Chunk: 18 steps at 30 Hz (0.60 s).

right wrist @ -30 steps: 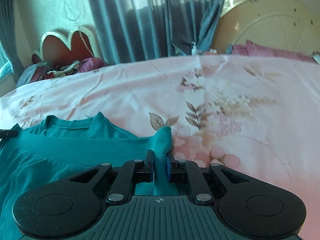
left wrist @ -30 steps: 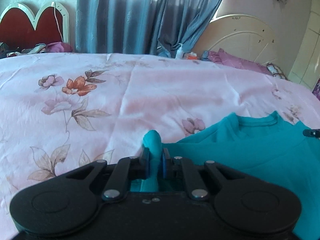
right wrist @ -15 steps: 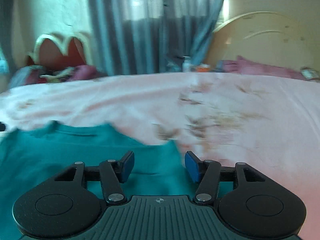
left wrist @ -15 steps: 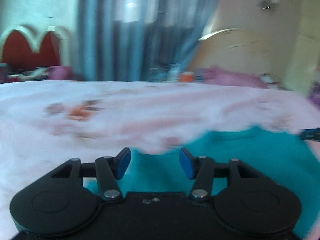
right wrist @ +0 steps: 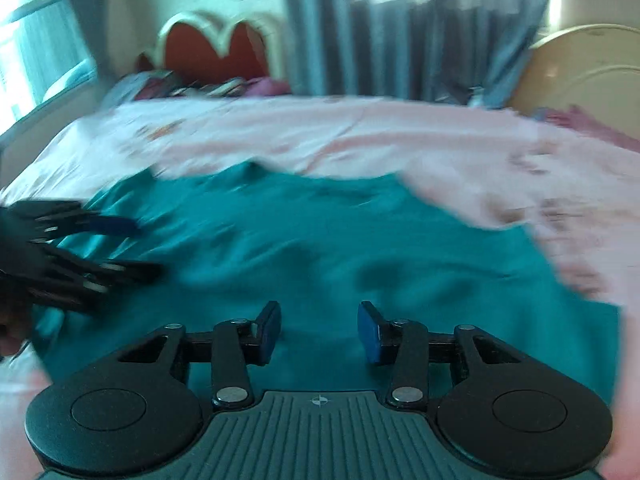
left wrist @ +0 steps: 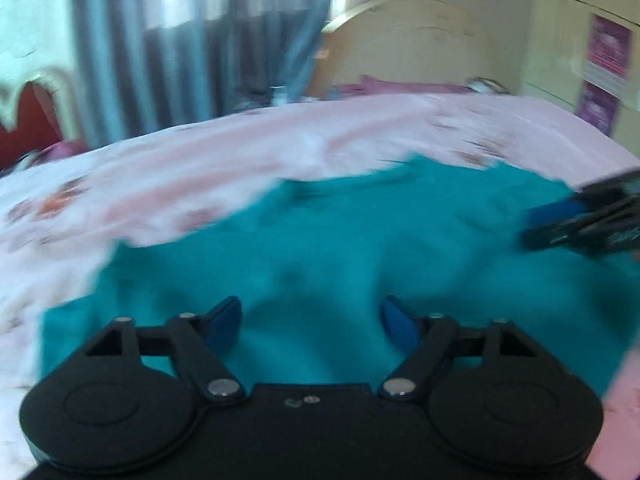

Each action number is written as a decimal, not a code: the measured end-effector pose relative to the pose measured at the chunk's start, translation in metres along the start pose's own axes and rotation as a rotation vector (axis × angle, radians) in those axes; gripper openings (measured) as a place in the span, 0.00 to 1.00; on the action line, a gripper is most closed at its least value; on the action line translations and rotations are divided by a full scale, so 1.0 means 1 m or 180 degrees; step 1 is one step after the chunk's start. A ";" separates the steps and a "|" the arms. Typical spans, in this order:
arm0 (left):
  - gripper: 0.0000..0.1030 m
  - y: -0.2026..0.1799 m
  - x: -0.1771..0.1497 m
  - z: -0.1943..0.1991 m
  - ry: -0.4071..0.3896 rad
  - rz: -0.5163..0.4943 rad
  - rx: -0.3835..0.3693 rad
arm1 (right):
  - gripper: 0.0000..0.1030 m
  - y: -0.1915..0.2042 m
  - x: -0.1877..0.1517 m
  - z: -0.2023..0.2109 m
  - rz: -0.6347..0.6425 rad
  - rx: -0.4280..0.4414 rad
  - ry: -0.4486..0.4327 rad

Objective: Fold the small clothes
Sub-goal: 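Smooth the folded sweatshirt into a rectangle with both open grippers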

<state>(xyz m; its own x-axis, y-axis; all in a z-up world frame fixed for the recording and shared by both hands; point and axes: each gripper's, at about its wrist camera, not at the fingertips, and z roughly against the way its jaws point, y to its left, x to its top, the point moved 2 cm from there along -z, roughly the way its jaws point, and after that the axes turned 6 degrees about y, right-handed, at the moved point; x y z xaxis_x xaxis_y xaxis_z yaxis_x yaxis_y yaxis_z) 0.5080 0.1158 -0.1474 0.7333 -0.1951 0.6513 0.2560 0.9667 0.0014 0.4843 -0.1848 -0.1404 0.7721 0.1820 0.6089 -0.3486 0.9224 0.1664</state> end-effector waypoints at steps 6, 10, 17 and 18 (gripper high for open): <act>0.70 0.068 0.002 -0.006 0.0193 0.0098 0.0206 | 0.41 -0.083 0.010 -0.010 -0.0566 -0.0563 0.0186; 0.68 0.055 0.007 0.014 0.0077 0.0188 0.0225 | 0.42 -0.046 0.019 0.007 -0.0422 -0.0426 0.0043; 0.77 -0.072 -0.014 0.031 -0.0094 -0.0184 -0.0133 | 0.42 0.069 -0.016 0.015 0.0205 -0.0090 -0.0008; 0.77 -0.083 -0.019 0.024 -0.0037 -0.0262 -0.0120 | 0.41 0.076 -0.024 0.005 0.0301 -0.0203 0.0103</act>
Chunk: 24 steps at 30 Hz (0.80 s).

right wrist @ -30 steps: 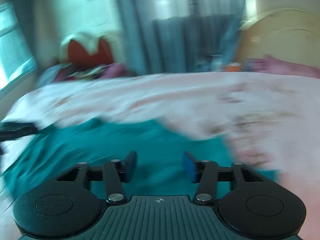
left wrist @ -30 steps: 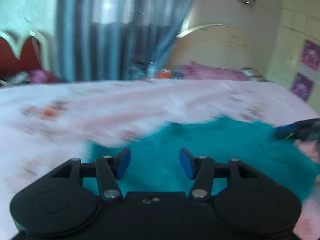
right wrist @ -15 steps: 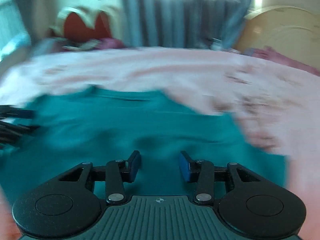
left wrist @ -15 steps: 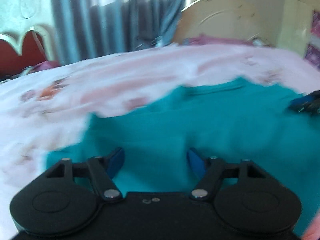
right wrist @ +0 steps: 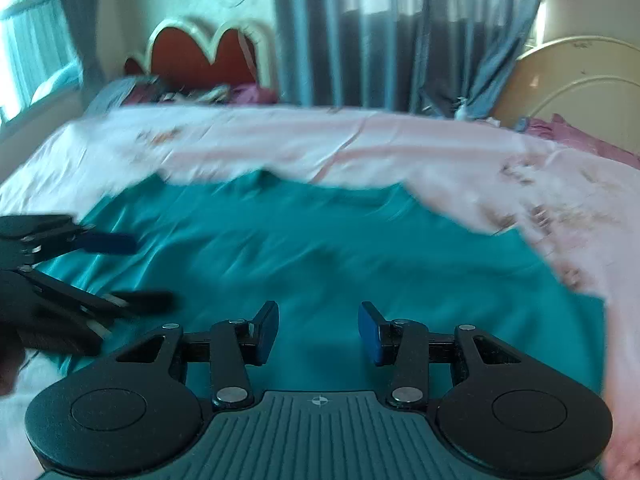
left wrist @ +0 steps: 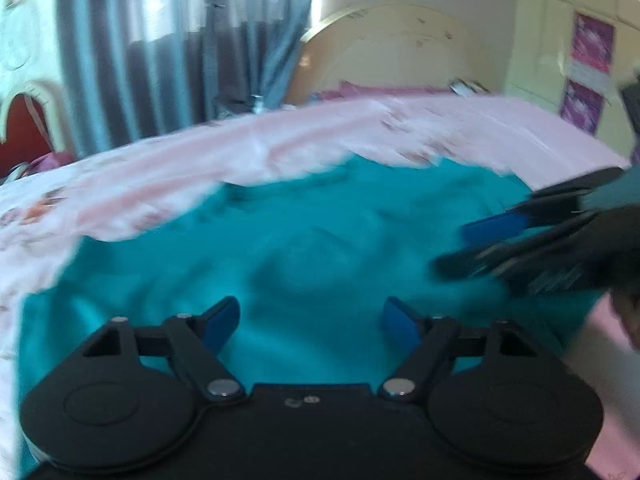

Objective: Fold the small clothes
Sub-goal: 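Smooth the folded sweatshirt into a rectangle with both open grippers, then grasp the hem edge of the folded sweatshirt with the right gripper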

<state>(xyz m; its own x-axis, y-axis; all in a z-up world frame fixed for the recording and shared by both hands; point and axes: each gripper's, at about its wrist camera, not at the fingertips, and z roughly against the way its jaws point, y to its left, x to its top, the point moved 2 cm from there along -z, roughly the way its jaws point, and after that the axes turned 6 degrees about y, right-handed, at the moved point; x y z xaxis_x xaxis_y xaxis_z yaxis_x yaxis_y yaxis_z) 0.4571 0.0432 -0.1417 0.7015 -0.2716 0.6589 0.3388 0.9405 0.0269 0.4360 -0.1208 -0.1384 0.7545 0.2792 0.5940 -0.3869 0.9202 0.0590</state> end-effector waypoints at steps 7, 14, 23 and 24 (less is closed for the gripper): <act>0.78 0.001 -0.018 0.024 -0.0098 -0.0041 0.0212 | 0.42 0.004 -0.021 0.022 0.0165 -0.0145 -0.0124; 0.82 0.052 -0.067 0.046 0.0142 0.0150 0.0469 | 0.42 -0.063 -0.077 0.056 -0.0338 -0.0562 0.0076; 0.66 0.086 -0.078 0.077 0.0101 0.0657 0.0717 | 0.41 -0.105 -0.096 0.108 -0.0804 -0.0751 -0.0120; 0.67 0.088 -0.077 0.075 0.0119 0.0697 0.0747 | 0.41 -0.103 -0.093 0.110 -0.0803 -0.0714 -0.0184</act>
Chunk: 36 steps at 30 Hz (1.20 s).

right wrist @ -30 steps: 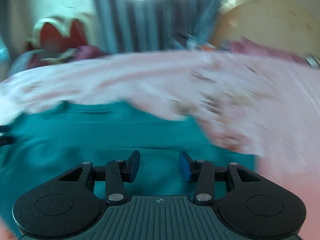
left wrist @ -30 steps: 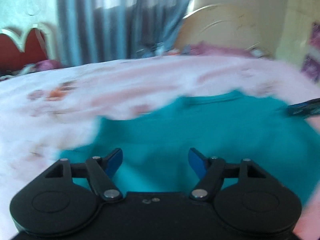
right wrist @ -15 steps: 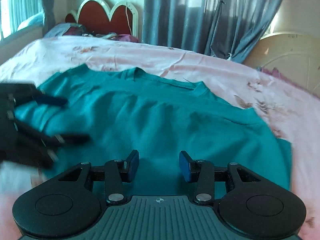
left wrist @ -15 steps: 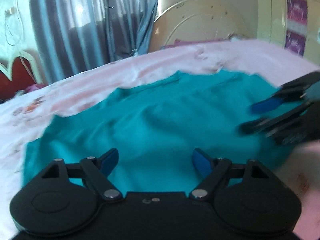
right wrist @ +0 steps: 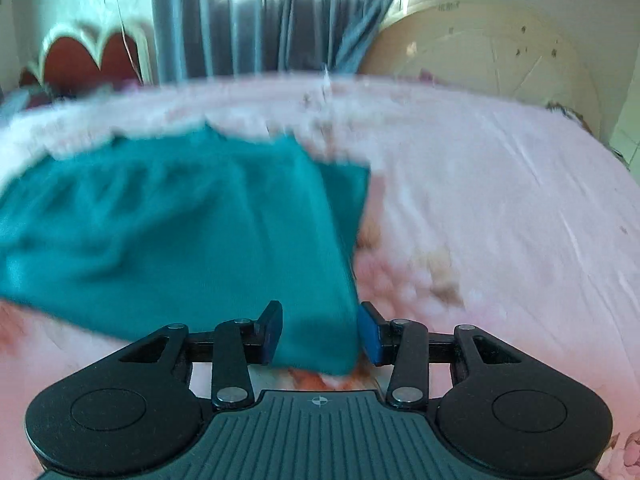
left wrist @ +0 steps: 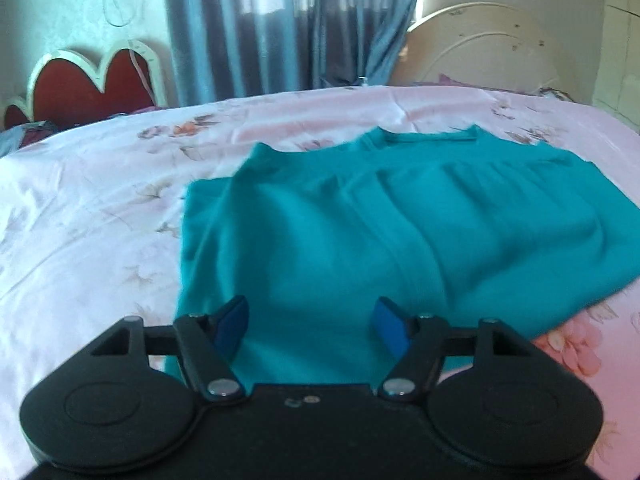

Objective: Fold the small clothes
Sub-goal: 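Grasp the hem edge of the folded sweatshirt with the right gripper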

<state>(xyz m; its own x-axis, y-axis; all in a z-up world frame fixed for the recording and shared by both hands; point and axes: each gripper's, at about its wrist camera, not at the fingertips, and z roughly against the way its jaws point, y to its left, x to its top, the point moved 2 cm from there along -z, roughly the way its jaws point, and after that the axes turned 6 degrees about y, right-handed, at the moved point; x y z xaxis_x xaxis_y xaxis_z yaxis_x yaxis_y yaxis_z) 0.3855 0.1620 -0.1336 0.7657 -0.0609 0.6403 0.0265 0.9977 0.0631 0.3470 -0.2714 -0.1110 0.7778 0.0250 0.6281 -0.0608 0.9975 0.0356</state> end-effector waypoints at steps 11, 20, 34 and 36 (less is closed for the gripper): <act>0.64 -0.003 -0.009 -0.008 0.0156 -0.0073 0.0122 | 0.00 0.005 -0.006 -0.007 0.0030 -0.0074 0.0096; 0.64 0.000 -0.008 -0.007 0.0156 0.0005 0.0083 | 0.00 0.007 -0.012 -0.019 0.0180 -0.0148 0.0348; 0.72 -0.063 -0.002 -0.009 0.0184 -0.0021 -0.0168 | 0.00 0.136 -0.015 -0.032 0.0598 0.0538 0.0355; 0.64 -0.049 -0.009 0.013 0.0036 0.0192 -0.0073 | 0.00 0.129 -0.013 -0.015 0.0461 0.0667 0.0209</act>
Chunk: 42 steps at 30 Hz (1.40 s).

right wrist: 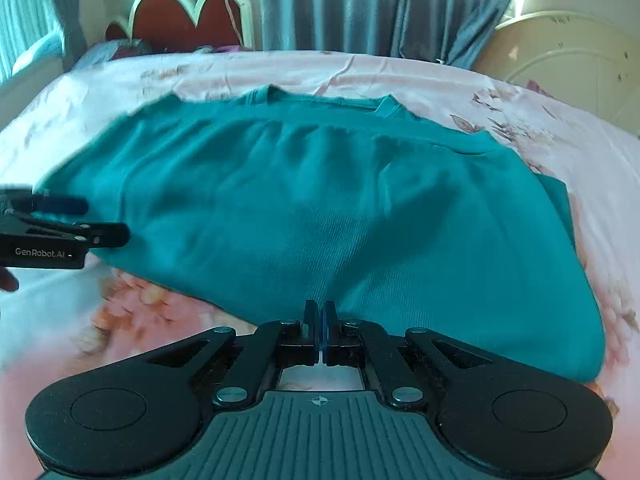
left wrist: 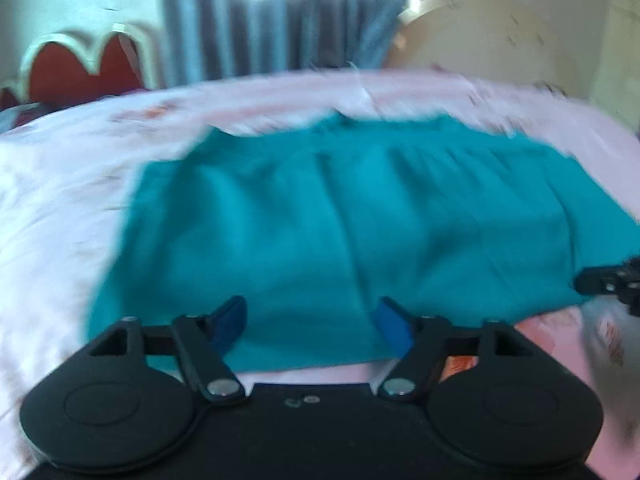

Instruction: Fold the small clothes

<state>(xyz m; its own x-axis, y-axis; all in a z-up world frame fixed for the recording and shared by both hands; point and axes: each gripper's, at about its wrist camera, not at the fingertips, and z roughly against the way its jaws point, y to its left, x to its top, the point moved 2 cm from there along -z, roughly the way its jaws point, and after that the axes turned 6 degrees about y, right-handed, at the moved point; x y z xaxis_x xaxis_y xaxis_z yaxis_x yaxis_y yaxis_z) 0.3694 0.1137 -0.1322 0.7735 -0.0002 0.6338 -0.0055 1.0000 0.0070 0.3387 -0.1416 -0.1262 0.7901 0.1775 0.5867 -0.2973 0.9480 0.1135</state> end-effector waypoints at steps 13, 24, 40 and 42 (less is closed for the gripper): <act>0.37 0.112 -0.035 -0.018 -0.0209 0.2396 -0.0921 | 0.00 0.013 0.030 0.006 -0.0371 0.0278 -0.0313; 0.10 0.133 -0.014 -0.035 -0.0678 0.2958 -0.1491 | 0.00 0.029 0.080 -0.075 -0.0523 0.0349 -0.0061; 0.09 0.080 0.034 -0.018 -0.0466 0.2225 -0.0733 | 0.00 -0.006 0.078 -0.080 -0.0771 0.0699 -0.0015; 0.09 0.041 0.061 -0.004 -0.0532 0.1841 -0.0773 | 0.00 -0.036 0.077 -0.059 -0.1003 0.0733 -0.0272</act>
<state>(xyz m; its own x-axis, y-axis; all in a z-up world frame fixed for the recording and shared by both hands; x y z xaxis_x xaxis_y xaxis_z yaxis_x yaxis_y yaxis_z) 0.4191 0.1550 -0.0960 0.5795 0.5571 0.5949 -0.2329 0.8127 -0.5342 0.4414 -0.1465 -0.1325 0.8172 -0.1445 0.5579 -0.1675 0.8667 0.4698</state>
